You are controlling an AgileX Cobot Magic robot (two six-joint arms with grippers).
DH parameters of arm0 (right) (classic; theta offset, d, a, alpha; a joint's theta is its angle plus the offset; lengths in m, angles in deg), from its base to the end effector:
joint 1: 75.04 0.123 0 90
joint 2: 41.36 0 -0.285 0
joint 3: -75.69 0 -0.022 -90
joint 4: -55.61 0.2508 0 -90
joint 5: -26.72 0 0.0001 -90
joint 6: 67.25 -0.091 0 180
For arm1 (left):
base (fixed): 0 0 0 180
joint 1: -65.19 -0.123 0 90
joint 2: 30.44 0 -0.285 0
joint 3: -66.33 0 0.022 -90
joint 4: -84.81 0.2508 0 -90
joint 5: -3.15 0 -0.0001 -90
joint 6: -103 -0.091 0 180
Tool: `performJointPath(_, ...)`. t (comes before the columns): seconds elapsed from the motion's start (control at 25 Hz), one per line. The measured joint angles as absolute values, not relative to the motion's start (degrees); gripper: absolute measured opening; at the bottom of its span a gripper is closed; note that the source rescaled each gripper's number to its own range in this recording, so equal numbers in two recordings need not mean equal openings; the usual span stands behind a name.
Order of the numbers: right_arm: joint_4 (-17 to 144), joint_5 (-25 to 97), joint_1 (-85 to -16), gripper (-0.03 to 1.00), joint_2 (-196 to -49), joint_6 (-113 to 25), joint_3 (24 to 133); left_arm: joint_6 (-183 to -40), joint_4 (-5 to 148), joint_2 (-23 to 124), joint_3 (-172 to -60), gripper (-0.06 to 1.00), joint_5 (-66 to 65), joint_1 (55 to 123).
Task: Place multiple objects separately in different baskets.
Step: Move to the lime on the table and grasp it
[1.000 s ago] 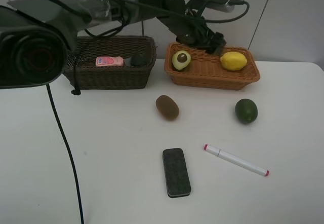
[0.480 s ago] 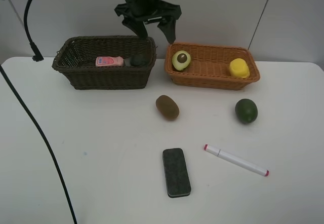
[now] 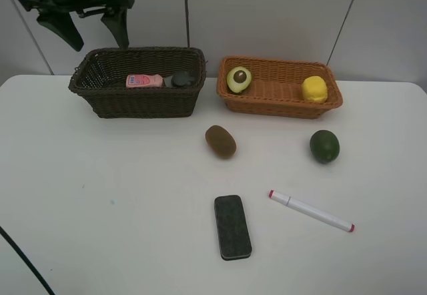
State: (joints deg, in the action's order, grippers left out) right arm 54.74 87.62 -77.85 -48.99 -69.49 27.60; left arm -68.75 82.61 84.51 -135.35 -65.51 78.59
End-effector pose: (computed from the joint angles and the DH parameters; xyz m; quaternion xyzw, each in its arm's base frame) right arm -0.0064 -0.0009 0.2794 0.0378 0.8500 -0.0102 0.5253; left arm 0.3884 -0.0959 0.3026 0.0403 0.9866 -0.0479 0.1507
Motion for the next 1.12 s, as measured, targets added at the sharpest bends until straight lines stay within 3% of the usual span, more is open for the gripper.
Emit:
performJointPath(0.24, 54.74, 87.62, -77.74, 0.98, -48.99, -69.49, 27.60, -66.50, 84.81, 64.94, -111.36, 1.00, -65.47, 69.07)
performJointPath(0.56, 54.74, 87.62, -77.74, 0.98, -48.99, -69.49, 27.60, -68.56, 81.60, 31.18, -82.10, 1.00, -64.17, 68.36)
performJointPath(0.84, 54.74, 87.62, -77.74, 0.98, -48.99, -69.49, 27.60, -74.24, 81.25, -0.35, -69.34, 1.00, -63.83, 68.36)
performJointPath(1.12, 54.74, 87.62, -77.74, 0.98, -48.99, -69.49, 27.60, -79.77, 80.51, -22.36, -67.51, 1.00, -61.58, 68.36)
